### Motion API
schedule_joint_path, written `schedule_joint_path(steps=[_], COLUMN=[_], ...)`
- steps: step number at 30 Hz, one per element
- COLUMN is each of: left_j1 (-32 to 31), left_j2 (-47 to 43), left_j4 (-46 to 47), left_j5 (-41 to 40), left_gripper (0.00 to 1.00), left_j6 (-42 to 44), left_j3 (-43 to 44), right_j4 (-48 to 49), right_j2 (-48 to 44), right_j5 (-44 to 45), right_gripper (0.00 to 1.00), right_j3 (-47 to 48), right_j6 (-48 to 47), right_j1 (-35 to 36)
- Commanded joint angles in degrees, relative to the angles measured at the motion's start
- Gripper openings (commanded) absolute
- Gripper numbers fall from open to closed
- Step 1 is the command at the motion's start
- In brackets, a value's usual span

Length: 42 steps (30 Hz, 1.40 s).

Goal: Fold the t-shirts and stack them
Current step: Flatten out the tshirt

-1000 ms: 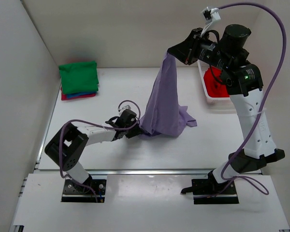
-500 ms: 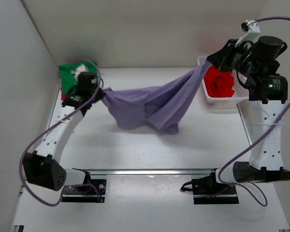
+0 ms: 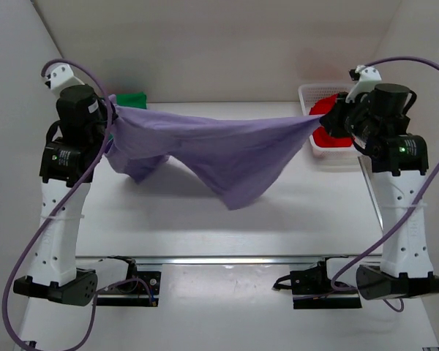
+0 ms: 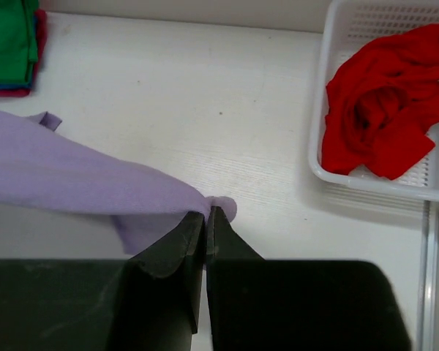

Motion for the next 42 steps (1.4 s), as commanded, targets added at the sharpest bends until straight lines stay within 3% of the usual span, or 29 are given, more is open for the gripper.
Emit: schedule_joint_path(steps=[1,4,8,11,14,18,20,22,23,29,35,42], left_j1=[-0.4,-0.6,2.0,1.1,1.6,3.6,4.7,5.7,4.7,1.7,0.6,1.7], left_j2=[-0.2,3.4,9.4,17.5,21.6,21.5,24.4,28.1,29.4,24.4,19.5,16.7], left_j4=[-5.7,-10.6,-12.9,-16.8,-13.9,-2.0,-2.1,-5.0,-6.6,-4.2,-1.8,1.5], left_j5=[-3.8,-2.9,7.3,9.8,13.7,16.4,19.9,22.3,22.2,18.4,14.8,11.3], left_gripper=[0.00,0.00,0.00,0.00,0.00,0.03,0.45,0.61,0.63,0.61,0.45,0.49], left_j6=[3.5,4.5,3.6,3.3,1.9,-0.1,0.4,1.1,2.3,1.9,0.2,-1.3], left_j3=[9.2,12.6,9.7,7.6,0.5,-9.7,-9.6,-7.7,-7.0,-18.2,-29.4,-35.5], right_j4=[2.6,2.6,2.8,4.3,6.0,8.5,9.0,9.5,9.6,11.3,12.8,13.8], right_j2=[-5.1,-5.7,-2.5,-0.1,1.7,4.5,6.3,7.8,8.4,11.1,12.4,12.1], right_j5=[-2.0,-2.9,-2.8,-0.4,-0.1,2.0,1.0,1.5,1.8,2.6,1.6,1.2], right_gripper=[0.00,0.00,0.00,0.00,0.01,0.00,0.01,0.00,0.00,0.00,0.00,0.00], right_j3=[0.4,-0.1,-2.5,-5.8,-10.5,-14.0,-15.1,-15.5,-15.8,-17.2,-18.9,-20.8], right_j6=[-1.8,-1.4,-1.9,-1.7,-1.4,-1.9,-2.2,-2.2,-2.1,-3.5,-2.9,-2.7], right_j1=[-2.0,-1.0,1.7,4.7,5.5,4.9,4.1,4.6,4.6,6.2,6.4,7.6])
